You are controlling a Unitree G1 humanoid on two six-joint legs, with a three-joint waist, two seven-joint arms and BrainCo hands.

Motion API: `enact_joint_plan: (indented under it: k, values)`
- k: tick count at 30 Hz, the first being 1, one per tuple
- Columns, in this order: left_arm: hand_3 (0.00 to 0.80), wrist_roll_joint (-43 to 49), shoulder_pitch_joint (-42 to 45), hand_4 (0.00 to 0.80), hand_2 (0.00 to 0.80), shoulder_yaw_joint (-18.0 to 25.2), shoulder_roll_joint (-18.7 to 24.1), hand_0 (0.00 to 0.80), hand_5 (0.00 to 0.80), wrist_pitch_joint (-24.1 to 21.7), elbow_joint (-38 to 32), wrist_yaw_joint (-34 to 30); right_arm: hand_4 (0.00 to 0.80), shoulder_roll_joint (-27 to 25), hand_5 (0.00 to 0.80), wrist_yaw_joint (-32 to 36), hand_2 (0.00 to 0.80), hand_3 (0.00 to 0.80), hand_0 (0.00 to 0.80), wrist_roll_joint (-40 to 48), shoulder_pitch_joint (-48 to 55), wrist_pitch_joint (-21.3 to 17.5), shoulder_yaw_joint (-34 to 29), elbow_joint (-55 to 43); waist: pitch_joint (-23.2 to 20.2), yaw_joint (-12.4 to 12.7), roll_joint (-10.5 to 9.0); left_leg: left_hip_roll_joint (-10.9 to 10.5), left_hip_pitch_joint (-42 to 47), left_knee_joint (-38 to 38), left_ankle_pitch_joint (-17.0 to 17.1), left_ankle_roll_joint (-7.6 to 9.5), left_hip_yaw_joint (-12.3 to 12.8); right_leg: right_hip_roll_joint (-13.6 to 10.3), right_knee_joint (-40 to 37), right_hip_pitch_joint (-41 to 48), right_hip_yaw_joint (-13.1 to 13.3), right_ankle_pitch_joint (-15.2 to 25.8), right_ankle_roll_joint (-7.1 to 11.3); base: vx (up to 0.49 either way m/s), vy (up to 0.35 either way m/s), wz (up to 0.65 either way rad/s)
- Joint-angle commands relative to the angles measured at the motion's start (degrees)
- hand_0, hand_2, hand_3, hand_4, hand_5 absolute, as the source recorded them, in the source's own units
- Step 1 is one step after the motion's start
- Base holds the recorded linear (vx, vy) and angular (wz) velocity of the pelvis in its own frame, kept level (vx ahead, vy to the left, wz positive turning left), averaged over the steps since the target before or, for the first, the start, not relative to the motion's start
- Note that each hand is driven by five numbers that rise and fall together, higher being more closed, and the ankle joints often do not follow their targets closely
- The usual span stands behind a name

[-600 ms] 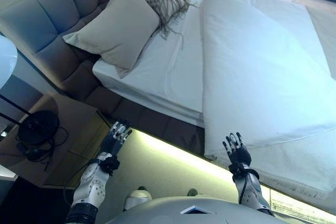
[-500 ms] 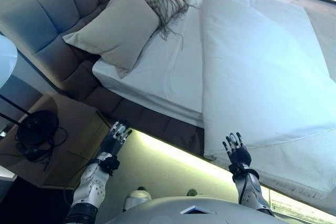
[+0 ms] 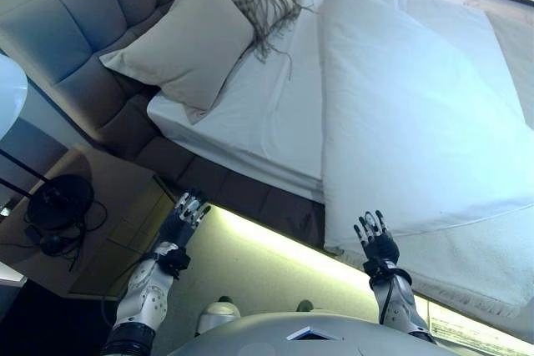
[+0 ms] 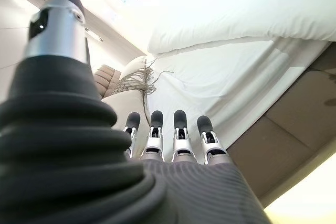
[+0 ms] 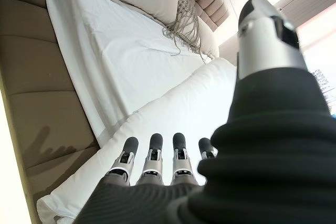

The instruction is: Make the bed neatly

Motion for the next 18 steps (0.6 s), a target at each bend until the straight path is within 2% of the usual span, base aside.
enact_joint_plan:
  k: [1,6,9,13,18]
  values:
    - [0.0,-1.82,-2.3,0.0,0.0,0.62,1.18,0.0,0.0,-3.28,-1.06,-1.52,0.0,-1.71,0.0,1.09,0.0,0.0,0.0,1.45,-2.2,-0.54,-0.79,-3.14,0.86,0.64,-1.38,-1.38,-3.98,10.17,-4.38,1.88,1.74,-1.94,2.15,0.24,0.14,-0.67,2.04,0.0,0.0,0.0]
    - [0.0,-2.87,-1.45,0.0,0.0,1.38,1.05,0.0,0.0,-3.34,-0.87,-1.68,0.0,-2.19,0.0,0.91,0.0,0.0,0.0,0.87,-2.63,0.71,0.01,-3.23,1.39,1.14,-1.43,-2.78,-4.8,12.46,-5.58,2.54,-0.97,-1.6,2.22,0.32,2.19,-0.84,1.55,0.034,0.023,-0.08]
    - [0.0,-2.84,-0.02,0.0,0.0,2.14,0.47,0.0,0.0,-3.38,-2.01,-1.65,0.0,-2.28,0.0,0.73,0.0,0.0,0.0,0.38,-2.98,1.41,0.0,-2.74,1.58,1.8,-1.33,-4.3,-4.91,13.4,-6.82,3.53,-3.22,-1.79,2.34,-0.25,4.08,-0.72,1.78,0.047,0.064,-0.29]
    - [0.0,-2.52,0.2,0.0,0.0,1.86,0.85,0.0,0.0,-2.72,-2.55,-1.25,0.0,-1.65,0.0,0.68,0.0,0.0,0.0,-0.08,-3.18,0.7,-0.16,-3.44,1.79,0.86,-0.53,-4.26,-3.45,11.57,-6.55,4.27,-1.31,-2.51,3.36,-0.46,4.57,-0.83,2.4,0.034,0.088,-0.31]
    - [0.0,-2.63,-0.24,0.0,0.0,1.7,1.66,0.0,0.0,-1.16,-3.09,-1.46,0.0,-0.97,0.0,0.86,0.0,0.0,0.0,-1.16,-1.88,0.74,-0.65,-4.04,1.42,-0.5,-0.1,-5.43,-2.07,9.98,-6.98,5.63,-1.41,-4.5,5.88,-2.62,5.83,-0.83,3.81,0.057,0.103,0.0]
